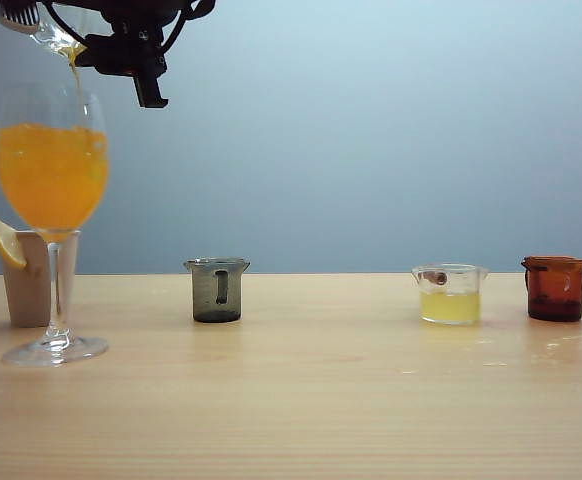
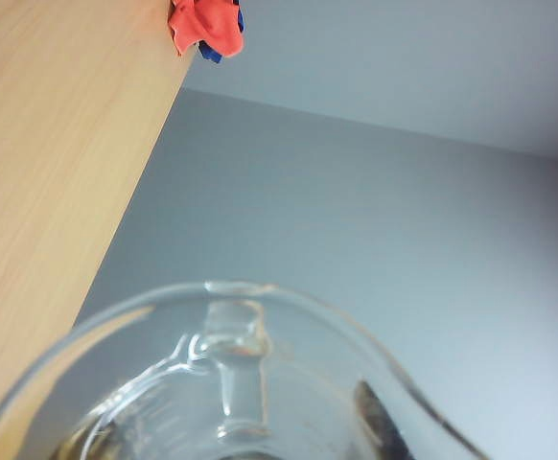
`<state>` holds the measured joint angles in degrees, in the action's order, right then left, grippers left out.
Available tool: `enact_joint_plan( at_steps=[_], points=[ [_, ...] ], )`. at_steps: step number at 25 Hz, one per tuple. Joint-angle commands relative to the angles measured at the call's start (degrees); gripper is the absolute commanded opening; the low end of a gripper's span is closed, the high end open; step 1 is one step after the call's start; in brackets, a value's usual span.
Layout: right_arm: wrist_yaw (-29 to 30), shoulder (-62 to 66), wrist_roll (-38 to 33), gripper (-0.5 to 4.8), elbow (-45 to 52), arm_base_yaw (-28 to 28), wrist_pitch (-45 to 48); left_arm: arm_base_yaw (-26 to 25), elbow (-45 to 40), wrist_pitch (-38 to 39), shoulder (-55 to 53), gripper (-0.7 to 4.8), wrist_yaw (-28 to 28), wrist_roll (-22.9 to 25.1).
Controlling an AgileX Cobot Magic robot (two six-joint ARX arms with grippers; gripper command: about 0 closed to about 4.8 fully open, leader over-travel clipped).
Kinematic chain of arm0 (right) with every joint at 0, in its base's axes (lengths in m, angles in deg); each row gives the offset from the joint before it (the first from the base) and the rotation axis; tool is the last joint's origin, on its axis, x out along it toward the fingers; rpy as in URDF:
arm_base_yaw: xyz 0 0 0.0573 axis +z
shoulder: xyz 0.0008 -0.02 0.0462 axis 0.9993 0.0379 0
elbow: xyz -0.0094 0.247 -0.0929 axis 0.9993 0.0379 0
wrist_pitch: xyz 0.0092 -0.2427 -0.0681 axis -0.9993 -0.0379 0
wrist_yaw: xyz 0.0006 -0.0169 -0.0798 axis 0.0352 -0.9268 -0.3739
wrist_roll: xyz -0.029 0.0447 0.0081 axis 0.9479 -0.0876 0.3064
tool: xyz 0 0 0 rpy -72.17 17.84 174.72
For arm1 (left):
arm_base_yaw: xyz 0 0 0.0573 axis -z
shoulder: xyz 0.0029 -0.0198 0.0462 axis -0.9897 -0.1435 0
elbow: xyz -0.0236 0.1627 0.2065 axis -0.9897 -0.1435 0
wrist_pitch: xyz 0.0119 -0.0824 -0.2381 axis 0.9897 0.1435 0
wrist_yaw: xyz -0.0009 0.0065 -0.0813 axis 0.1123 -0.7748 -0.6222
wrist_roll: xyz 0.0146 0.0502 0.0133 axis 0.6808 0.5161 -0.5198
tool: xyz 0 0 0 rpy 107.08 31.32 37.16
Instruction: Pick up the second measuring cup from the left, pour the orange juice inside into the goblet, and finally put the measuring cup back in its original place.
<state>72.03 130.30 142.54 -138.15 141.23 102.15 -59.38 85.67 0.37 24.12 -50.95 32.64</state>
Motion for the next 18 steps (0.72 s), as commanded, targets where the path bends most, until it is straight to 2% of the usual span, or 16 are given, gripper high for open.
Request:
enact_joint_plan(
  at_steps=[1,6,18],
  points=[
    [0.33,-0.5,1.16,1.56,-0.37,0.2,1.64,-0.07,0.07,-0.68,0.02,-0.03,-0.07,0.02],
    [0.31,-0.5,4.96,1.56,-0.37,0.44,1.64,-0.07,0.07,-0.68,0.02,-0.03,-0.07,0.02],
    [0.31,-0.5,4.81,1.56,-0.39,1.33,1.62,-0.07,0.07,-0.7,0.02,-0.03,-0.07,0.02]
  ],
)
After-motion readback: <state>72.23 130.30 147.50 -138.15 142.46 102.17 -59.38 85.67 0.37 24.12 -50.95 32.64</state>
